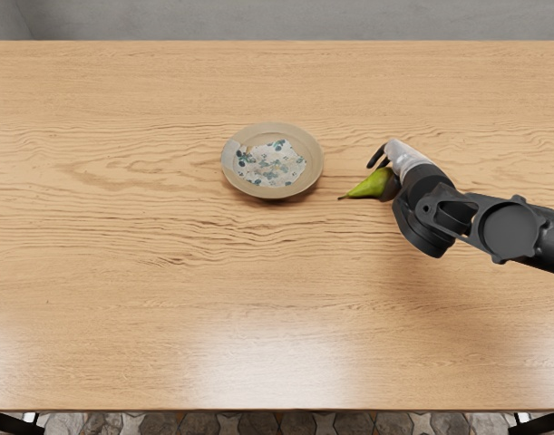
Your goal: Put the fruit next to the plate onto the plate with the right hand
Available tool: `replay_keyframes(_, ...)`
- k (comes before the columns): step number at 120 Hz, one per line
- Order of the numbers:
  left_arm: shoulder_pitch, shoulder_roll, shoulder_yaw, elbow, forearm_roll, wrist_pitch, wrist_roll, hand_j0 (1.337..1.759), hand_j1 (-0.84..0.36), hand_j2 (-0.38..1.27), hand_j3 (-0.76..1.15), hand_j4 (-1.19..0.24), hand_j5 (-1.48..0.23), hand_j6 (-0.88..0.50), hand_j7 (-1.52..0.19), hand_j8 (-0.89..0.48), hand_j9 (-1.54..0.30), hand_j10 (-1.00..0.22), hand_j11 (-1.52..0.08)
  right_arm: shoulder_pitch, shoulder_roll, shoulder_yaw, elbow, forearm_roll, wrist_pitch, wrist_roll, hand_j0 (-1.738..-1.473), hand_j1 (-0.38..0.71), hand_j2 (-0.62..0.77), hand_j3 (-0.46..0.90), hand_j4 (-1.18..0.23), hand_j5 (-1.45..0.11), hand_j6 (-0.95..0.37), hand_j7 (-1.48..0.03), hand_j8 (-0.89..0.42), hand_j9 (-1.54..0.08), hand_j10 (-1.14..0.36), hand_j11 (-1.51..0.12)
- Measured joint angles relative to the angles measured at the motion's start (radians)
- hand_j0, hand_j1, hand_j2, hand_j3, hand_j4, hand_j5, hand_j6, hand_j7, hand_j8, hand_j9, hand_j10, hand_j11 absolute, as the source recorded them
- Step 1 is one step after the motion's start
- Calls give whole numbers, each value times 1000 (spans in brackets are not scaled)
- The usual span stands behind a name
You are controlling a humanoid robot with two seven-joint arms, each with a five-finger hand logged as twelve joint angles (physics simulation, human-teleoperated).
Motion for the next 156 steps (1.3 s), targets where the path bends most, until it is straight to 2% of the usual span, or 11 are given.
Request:
replay_keyframes(28,0,0,-1,0,0,0,0,1658,323,4,0,-21,-28,-21,-28,-21,-28,-21,-28,1,0,1,1,2,8,-2,-1642,264,64,-1,-663,-938,-349,-895,-250,-931,-483,-929)
replay_keyframes(40,0,0,0,0,0,0,0,1658,323,4,0,-21,-28,-21,-28,-21,-28,-21,-28,7,2,4,1,5,12,1,-1645,255,316,0,-724,-1002,-447,-969,-351,-1005,-606,-1009)
replay_keyframes(55,0,0,0,0,0,0,0,1658,324,4,0,-21,-28,-21,-28,-21,-28,-21,-28,20,-5,6,2,12,23,2,-1649,207,381,2,-755,-1075,-485,-1022,-393,-1076,-665,-1079)
replay_keyframes(60,0,0,-1,0,0,0,0,1658,324,4,0,-21,-27,-21,-27,-21,-27,-21,-27,30,-8,7,2,14,35,2,-1651,220,434,2,-762,-1091,-489,-1033,-406,-1093,-681,-1098)
replay_keyframes(98,0,0,0,0,0,0,0,1658,324,4,0,-21,-27,-21,-27,-21,-27,-21,-27,85,-49,99,4,39,189,2,-1657,252,585,1,-794,-1151,-481,-1080,-418,-1155,-715,-1160)
replay_keyframes(127,0,0,0,0,0,0,0,1658,324,4,0,-21,-28,-21,-28,-21,-28,-21,-28,94,-84,248,12,40,362,2,-1658,238,564,2,-801,-1162,-463,-1088,-401,-1168,-698,-1177)
replay_keyframes(156,0,0,0,0,0,0,0,1658,324,4,0,-21,-27,-21,-27,-21,-27,-21,-27,115,-57,336,17,40,444,2,-1658,265,570,2,-803,-1170,-446,-1092,-386,-1172,-681,-1185)
